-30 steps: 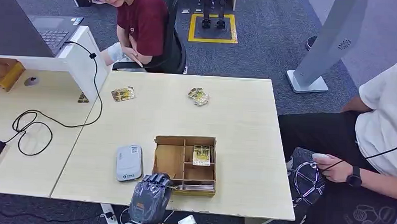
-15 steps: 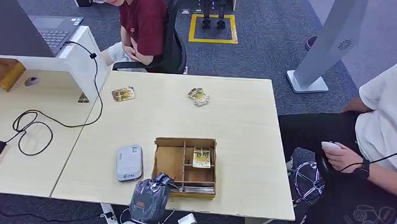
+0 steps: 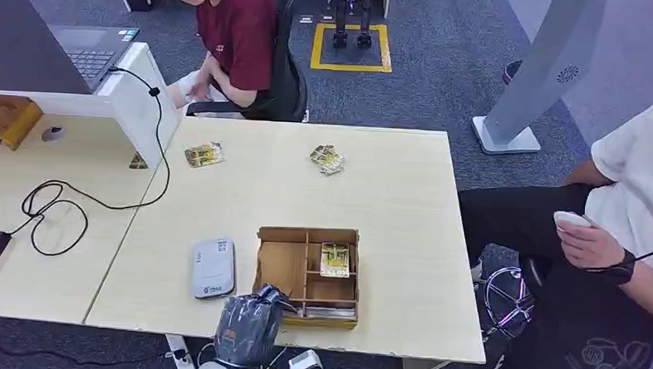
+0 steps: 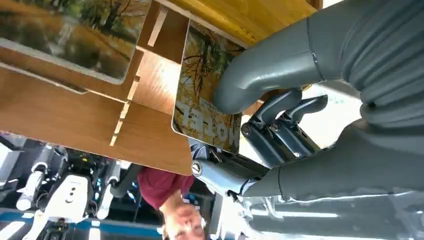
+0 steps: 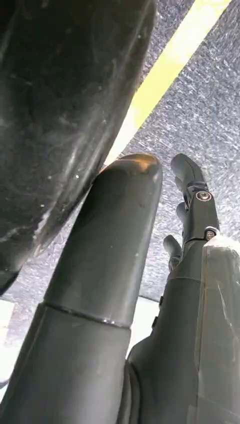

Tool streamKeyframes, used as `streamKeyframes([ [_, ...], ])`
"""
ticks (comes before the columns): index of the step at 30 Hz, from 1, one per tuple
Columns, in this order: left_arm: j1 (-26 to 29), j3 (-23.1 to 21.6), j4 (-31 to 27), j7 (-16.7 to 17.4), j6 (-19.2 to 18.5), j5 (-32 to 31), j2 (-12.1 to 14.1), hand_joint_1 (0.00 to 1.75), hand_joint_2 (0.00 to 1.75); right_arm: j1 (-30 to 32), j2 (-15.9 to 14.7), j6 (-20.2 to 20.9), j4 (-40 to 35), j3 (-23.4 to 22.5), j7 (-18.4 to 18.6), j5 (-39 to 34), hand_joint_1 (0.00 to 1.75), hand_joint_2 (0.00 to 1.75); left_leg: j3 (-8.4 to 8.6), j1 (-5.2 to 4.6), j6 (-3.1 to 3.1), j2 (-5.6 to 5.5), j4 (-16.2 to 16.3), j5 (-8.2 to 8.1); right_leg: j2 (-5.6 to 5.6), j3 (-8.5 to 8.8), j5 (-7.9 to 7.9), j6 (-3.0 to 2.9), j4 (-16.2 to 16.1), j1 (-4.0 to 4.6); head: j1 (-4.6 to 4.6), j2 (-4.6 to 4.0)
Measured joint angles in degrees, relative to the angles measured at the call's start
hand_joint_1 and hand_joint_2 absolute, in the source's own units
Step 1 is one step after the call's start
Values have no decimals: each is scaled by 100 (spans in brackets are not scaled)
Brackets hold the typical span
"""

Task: Pass the card to the sensor for recognition and then transmit it.

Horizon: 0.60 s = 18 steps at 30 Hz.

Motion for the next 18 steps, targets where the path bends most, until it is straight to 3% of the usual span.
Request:
streamKeyframes([
  [7, 31, -13, -705, -309, 0, 613, 7, 175, 175, 16, 4, -15, 0, -50, -64, -63, 0, 0, -2, 0, 0, 0, 2, 0, 1, -5, 0, 0, 0, 0, 0, -2],
  [18, -14, -173, -1592, -272, 0, 1033, 70, 175, 175, 22, 9, 22, 0, -57, -99, -70, 0, 0, -2, 0, 0, 2, 2, 0, 2, -7, 0, 0, 0, 0, 0, 0],
])
